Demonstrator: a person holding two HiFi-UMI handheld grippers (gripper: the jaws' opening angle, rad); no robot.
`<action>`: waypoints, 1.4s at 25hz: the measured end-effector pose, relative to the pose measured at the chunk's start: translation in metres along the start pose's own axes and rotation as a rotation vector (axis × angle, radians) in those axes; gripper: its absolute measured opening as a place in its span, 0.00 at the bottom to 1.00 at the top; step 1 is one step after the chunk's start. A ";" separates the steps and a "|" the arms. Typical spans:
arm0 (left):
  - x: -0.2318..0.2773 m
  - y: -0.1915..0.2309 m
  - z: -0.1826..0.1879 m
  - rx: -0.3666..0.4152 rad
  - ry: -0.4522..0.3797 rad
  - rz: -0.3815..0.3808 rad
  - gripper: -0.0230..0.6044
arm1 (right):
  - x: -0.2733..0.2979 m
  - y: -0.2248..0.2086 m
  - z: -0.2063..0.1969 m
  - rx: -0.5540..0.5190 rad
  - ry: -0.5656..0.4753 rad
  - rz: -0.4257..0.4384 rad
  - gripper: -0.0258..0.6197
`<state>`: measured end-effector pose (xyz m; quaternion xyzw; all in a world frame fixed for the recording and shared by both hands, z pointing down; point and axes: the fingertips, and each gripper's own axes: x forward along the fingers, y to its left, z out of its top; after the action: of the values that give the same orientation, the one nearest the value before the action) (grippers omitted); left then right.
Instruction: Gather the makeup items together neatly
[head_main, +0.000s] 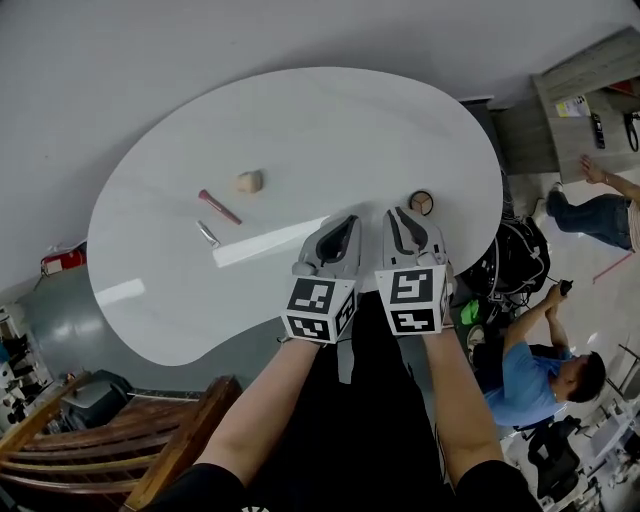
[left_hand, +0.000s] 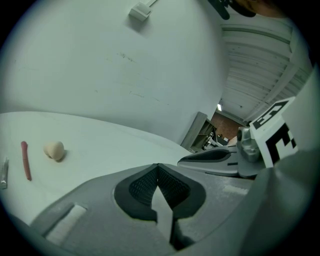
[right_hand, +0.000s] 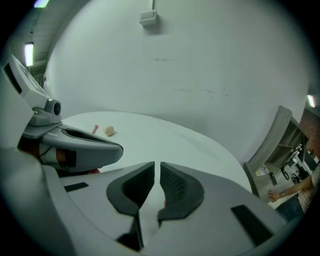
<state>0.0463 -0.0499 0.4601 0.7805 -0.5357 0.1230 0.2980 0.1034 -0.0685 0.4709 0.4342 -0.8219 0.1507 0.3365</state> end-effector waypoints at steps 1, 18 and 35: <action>-0.005 0.004 0.002 0.000 -0.005 0.006 0.05 | 0.001 0.007 0.003 -0.004 -0.005 0.010 0.10; -0.074 0.095 0.015 -0.075 -0.084 0.130 0.05 | 0.026 0.119 0.061 -0.147 -0.041 0.137 0.08; -0.104 0.185 0.012 -0.200 -0.127 0.245 0.05 | 0.083 0.208 0.107 -0.473 0.029 0.309 0.17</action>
<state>-0.1649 -0.0238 0.4589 0.6820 -0.6540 0.0549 0.3226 -0.1449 -0.0571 0.4591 0.2108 -0.8857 0.0103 0.4135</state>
